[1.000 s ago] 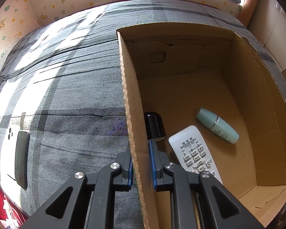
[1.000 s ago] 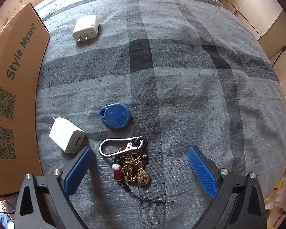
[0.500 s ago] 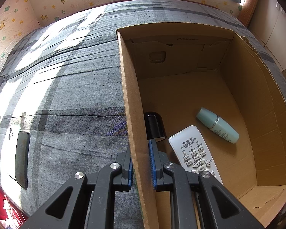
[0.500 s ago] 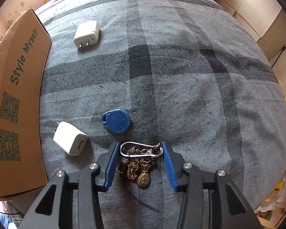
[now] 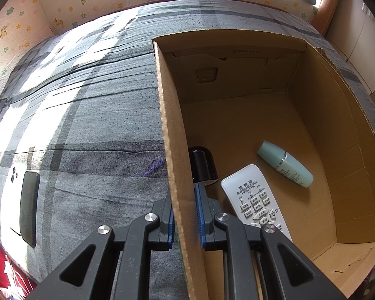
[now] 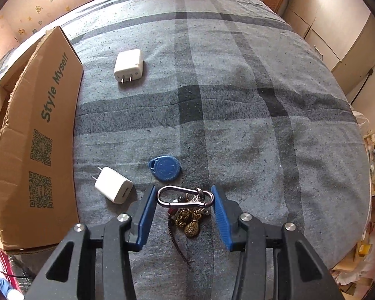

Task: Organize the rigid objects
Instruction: 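Carry the keyring into the box with the right tool and release it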

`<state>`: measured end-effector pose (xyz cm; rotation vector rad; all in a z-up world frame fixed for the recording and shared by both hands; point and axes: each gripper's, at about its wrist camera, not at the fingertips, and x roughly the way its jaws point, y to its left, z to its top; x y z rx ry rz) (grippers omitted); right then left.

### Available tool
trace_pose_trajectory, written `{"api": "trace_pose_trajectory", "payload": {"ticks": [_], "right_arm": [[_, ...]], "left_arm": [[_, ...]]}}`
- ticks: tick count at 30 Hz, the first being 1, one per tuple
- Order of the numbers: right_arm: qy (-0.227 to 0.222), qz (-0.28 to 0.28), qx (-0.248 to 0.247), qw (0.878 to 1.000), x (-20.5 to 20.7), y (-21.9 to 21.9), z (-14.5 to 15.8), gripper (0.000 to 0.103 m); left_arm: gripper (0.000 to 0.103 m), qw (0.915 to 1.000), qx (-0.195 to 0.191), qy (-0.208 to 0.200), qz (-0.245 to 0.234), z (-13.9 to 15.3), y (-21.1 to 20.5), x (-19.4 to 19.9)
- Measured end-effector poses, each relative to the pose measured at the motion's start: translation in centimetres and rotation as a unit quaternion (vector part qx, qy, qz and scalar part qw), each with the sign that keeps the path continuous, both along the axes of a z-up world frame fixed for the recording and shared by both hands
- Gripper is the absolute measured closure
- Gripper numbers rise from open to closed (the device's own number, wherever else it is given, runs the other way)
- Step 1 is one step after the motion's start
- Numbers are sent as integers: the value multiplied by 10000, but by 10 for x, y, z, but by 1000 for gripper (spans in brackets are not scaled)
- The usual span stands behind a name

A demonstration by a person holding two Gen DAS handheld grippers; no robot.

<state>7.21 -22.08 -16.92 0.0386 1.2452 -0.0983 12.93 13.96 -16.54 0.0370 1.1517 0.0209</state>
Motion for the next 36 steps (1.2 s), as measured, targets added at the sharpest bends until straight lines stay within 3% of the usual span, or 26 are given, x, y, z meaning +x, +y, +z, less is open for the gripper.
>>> {"api": "trace_pose_trajectory", "payload": {"ticks": [20, 36], "right_arm": [[-684, 530, -175, 9961, 6, 34, 77, 56], [-1403, 1165, -134, 9831, 26, 90, 151, 56]], "left_arm": [[88, 10000, 11, -1, -4, 0, -1, -1], [88, 10000, 11, -2, -8, 0, -1, -1]]}}
